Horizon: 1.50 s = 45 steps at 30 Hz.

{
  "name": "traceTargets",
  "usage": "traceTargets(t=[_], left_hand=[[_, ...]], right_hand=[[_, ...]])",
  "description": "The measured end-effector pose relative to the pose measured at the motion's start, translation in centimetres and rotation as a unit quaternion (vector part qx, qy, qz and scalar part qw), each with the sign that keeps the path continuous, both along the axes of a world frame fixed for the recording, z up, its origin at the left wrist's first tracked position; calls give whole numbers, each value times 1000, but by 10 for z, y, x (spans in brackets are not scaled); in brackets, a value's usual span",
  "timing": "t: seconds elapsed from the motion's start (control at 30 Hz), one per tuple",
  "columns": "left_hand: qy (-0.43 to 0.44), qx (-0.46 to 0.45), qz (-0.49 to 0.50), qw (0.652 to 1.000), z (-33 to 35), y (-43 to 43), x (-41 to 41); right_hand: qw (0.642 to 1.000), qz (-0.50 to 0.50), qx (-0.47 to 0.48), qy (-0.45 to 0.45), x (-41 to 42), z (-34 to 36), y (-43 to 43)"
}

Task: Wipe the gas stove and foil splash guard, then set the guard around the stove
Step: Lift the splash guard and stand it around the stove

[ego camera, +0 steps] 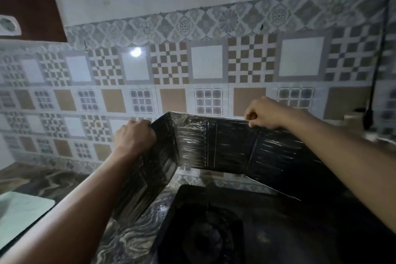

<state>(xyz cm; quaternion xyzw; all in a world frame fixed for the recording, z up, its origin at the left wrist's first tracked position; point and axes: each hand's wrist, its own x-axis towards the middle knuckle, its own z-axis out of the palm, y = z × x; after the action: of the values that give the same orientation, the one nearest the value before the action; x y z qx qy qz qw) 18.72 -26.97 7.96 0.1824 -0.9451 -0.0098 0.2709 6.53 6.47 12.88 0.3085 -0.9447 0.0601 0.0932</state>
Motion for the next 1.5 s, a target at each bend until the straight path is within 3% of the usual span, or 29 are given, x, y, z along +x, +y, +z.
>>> traceTargets(t=[0.67, 0.87, 1.3, 1.5], left_hand=[[-229, 45, 50, 971, -85, -7, -63], [-233, 86, 37, 968, -95, -13, -74], [-240, 165, -6, 957, -101, -34, -126], [-233, 215, -28, 948, -107, -36, -140]], right_hand=[[993, -39, 50, -95, -93, -116, -35], [991, -43, 70, -108, -97, -129, -53], [989, 110, -18, -101, -94, -141, -166], [992, 97, -24, -74, -98, -146, -214]])
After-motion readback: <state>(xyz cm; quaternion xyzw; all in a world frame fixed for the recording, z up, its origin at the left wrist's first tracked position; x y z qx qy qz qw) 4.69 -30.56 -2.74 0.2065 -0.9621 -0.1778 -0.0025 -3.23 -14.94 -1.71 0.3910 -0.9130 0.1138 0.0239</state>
